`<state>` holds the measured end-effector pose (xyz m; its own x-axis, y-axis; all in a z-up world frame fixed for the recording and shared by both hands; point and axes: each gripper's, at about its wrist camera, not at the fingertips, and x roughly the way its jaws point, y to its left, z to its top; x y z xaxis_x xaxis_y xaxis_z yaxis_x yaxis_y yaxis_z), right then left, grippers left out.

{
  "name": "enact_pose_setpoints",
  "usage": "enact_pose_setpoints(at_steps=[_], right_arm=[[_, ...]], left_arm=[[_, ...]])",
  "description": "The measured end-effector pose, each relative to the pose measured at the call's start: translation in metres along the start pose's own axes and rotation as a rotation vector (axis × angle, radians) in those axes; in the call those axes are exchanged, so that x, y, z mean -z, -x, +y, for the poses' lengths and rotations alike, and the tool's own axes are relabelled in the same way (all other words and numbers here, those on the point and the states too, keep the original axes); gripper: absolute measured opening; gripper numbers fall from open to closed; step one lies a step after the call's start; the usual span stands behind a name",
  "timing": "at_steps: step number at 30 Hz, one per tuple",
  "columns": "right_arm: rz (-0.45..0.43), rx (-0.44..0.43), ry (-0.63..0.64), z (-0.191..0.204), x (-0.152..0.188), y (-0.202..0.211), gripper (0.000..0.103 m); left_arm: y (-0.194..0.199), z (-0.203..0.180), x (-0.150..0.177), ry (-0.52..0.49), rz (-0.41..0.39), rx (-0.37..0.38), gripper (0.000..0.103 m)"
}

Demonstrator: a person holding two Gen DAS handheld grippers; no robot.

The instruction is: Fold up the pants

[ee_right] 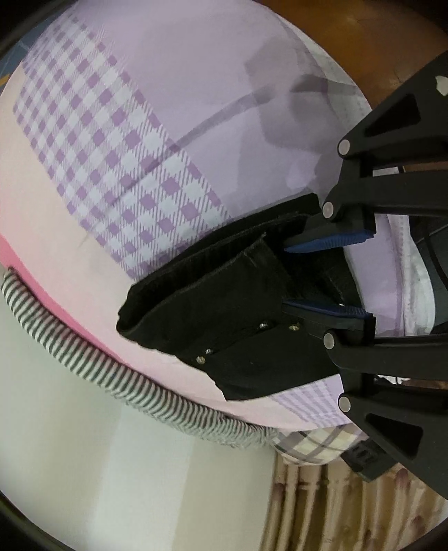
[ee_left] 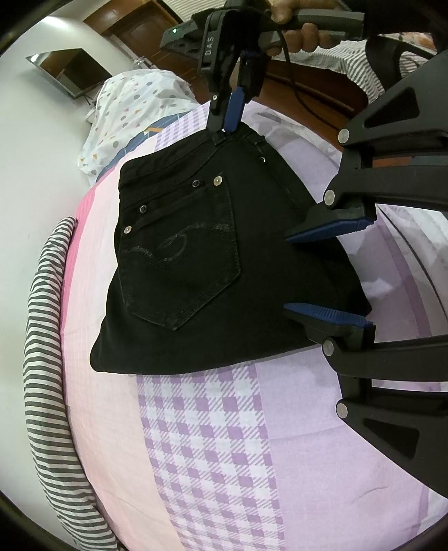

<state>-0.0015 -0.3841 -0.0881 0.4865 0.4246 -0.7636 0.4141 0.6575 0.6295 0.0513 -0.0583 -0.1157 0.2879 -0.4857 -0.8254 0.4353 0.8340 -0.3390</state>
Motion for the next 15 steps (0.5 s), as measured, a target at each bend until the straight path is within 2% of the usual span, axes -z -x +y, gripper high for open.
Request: enact_pose_setpoints(at_steps=[3, 8, 11, 15], right_arm=[[-0.012, 0.018, -0.010, 0.000, -0.003, -0.007, 0.027], [-0.034, -0.043, -0.070, -0.005, -0.011, -0.015, 0.032], [-0.058, -0.059, -0.044, -0.001, -0.009, -0.011, 0.023], [-0.109, -0.030, 0.030, 0.016, 0.002, 0.010, 0.011]], left_arm=[[0.000, 0.000, 0.000, 0.001, -0.002, 0.004, 0.038], [0.000, -0.001, 0.001, -0.001, -0.005, 0.002, 0.038], [0.001, -0.002, 0.001, -0.005, -0.003, -0.003, 0.038], [0.005, -0.005, 0.000, -0.010, -0.003, -0.015, 0.038]])
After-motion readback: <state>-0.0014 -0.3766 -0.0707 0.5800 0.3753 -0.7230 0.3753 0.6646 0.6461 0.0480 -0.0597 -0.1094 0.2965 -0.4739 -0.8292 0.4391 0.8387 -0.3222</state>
